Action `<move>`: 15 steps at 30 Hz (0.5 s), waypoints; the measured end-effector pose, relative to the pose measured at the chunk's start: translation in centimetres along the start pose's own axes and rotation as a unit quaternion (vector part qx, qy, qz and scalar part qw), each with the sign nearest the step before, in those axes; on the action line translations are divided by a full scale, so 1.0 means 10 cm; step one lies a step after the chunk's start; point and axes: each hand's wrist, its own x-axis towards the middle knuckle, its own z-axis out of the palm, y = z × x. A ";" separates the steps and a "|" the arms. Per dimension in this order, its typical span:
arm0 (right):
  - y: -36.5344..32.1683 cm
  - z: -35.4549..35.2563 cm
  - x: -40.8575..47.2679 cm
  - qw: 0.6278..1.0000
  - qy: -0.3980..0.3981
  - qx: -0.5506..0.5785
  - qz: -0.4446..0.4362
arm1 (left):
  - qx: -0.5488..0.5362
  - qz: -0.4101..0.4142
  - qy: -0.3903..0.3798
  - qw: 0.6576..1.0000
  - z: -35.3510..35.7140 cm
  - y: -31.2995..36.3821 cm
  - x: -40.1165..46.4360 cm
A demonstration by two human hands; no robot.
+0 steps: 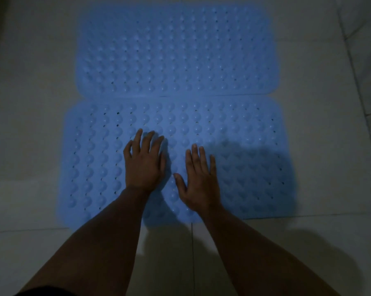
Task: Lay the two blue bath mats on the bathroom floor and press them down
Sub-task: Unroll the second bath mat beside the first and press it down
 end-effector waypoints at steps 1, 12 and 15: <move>0.00 -0.01 0.01 1.000 0.000 0.003 -0.002 | 0.002 -0.007 -0.004 1.000 0.01 -0.03 -0.01; 0.17 -0.33 0.26 0.943 -0.195 0.268 0.028 | -0.006 -0.052 0.000 0.999 0.03 0.01 -0.02; 0.47 -0.82 0.52 0.894 -0.139 0.417 0.087 | -0.023 0.005 0.006 1.000 0.07 0.29 -0.08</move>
